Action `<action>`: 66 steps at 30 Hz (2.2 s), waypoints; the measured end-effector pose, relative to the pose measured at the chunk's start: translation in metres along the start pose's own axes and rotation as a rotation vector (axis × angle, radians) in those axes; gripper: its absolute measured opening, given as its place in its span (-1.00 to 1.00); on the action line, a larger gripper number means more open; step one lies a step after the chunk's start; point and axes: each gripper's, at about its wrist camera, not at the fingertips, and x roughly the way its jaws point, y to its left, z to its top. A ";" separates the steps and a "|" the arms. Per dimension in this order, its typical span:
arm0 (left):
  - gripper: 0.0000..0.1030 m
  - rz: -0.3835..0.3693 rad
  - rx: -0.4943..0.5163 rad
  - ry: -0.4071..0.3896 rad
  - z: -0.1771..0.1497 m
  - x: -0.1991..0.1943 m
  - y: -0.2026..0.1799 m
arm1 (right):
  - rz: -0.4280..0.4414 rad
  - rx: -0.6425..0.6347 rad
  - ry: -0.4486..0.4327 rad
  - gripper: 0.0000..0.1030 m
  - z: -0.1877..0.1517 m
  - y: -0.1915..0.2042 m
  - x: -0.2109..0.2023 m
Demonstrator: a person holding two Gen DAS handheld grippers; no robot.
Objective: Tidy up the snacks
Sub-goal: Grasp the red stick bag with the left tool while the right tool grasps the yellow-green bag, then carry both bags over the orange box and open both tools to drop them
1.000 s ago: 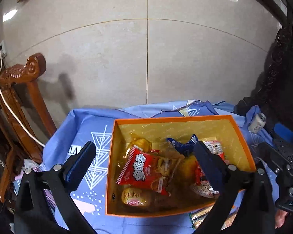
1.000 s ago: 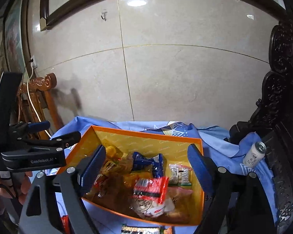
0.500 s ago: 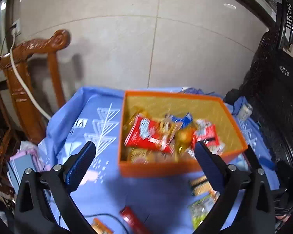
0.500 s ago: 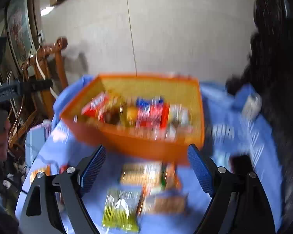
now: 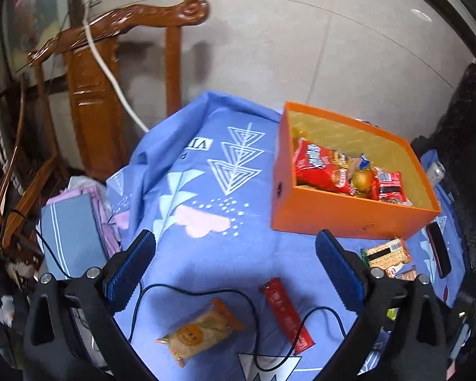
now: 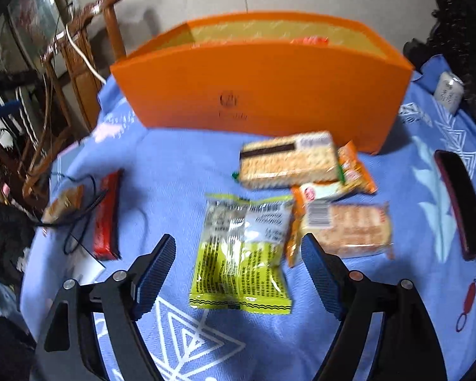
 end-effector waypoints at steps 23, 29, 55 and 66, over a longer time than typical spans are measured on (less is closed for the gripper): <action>0.92 -0.045 0.166 0.263 -0.082 0.090 -0.066 | -0.082 -0.046 0.050 0.20 -0.083 -0.011 -0.052; 0.85 -0.044 0.174 0.350 -0.103 0.118 -0.087 | -0.089 -0.016 0.025 0.20 -0.086 -0.013 -0.058; -0.54 -0.149 0.160 0.284 -0.117 0.090 -0.091 | -0.105 0.038 -0.017 0.20 -0.068 -0.025 -0.063; -0.54 -0.182 0.154 0.173 -0.087 0.052 -0.081 | -0.081 0.035 -0.094 0.20 -0.048 -0.021 -0.080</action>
